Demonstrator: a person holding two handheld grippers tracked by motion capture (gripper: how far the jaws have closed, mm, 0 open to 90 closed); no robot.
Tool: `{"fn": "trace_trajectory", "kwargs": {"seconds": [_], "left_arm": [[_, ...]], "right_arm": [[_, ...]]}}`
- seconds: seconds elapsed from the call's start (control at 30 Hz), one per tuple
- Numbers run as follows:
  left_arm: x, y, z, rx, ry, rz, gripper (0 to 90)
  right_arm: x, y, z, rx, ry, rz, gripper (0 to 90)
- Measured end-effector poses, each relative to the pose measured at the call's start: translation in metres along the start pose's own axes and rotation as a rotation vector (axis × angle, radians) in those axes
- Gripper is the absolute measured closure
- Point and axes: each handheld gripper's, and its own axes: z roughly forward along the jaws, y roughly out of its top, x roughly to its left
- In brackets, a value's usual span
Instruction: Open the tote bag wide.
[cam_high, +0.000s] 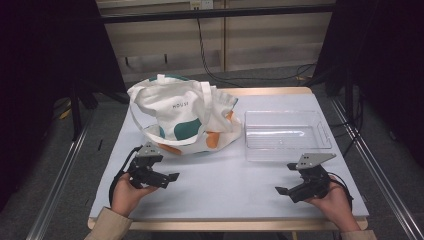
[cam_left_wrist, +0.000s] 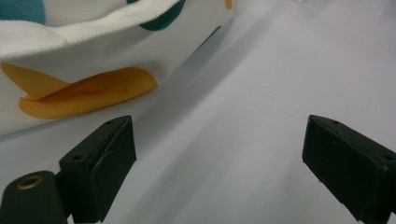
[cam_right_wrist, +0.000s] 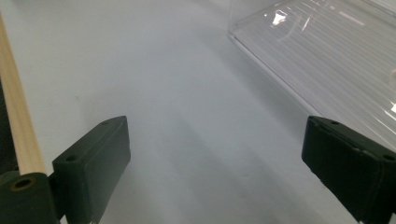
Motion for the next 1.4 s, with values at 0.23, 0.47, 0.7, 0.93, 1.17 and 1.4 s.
{"fn": "trace_trajectory", "kwargs": {"seconds": [0.23, 0.47, 0.7, 0.93, 1.17, 1.4], "left_arm": [[0.012, 0.002, -0.017, -0.031, 0.005, -0.028, 11.1], [0.018, 0.004, -0.023, -0.034, 0.012, -0.045, 11.8], [0.024, 0.005, -0.023, -0.019, 0.02, -0.04, 12.0], [0.028, 0.007, -0.026, -0.04, 0.029, -0.06, 12.0], [0.033, 0.012, -0.027, -0.043, 0.046, -0.059, 12.0], [0.037, 0.018, -0.026, -0.052, 0.061, -0.074, 12.8]], "right_arm": [[0.002, 0.01, -0.006, -0.029, 0.04, 0.015, 9.9], [0.0, 0.034, -0.011, -0.052, 0.036, 0.017, 11.5], [-0.006, 0.07, -0.001, -0.054, 0.043, 0.012, 11.6], [-0.013, 0.091, 0.006, -0.051, 0.049, 0.015, 11.2], [-0.014, 0.099, 0.013, -0.059, 0.051, 0.026, 11.7], [-0.007, 0.118, 0.029, -0.064, 0.061, 0.015, 13.6]]}}
